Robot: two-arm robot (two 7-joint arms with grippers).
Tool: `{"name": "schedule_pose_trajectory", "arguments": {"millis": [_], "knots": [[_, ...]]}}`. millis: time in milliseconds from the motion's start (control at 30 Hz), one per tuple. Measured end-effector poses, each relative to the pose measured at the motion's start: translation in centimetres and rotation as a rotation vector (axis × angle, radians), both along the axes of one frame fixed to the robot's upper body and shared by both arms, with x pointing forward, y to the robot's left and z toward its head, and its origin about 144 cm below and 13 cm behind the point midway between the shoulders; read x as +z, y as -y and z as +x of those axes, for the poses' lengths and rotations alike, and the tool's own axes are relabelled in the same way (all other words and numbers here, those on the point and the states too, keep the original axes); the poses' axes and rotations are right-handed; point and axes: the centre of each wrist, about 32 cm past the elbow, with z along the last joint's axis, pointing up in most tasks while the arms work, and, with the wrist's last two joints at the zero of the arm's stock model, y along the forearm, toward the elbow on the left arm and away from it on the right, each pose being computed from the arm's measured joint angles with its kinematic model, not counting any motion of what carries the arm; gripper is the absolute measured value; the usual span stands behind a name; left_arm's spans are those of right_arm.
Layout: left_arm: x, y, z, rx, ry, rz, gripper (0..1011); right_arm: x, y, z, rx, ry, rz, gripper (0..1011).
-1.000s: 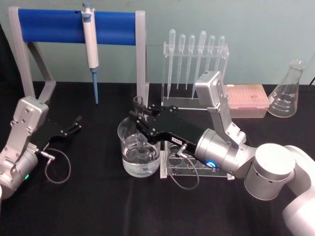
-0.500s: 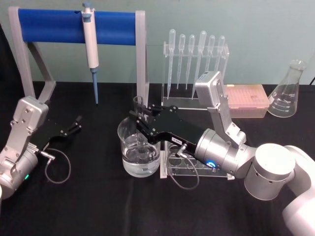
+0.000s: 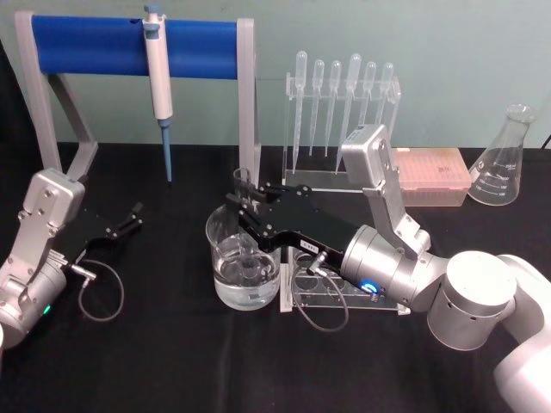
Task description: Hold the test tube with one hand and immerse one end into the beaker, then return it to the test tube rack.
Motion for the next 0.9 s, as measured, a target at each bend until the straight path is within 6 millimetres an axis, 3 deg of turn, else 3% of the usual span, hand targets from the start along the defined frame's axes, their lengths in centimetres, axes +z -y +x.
{"name": "schedule_pose_trajectory", "arguments": {"millis": [900], "knots": [[0.0, 0.0, 0.0, 0.0, 0.0, 0.0, 1000, 0.0, 0.0, 0.0, 0.0, 0.0, 0.0, 224]]}}
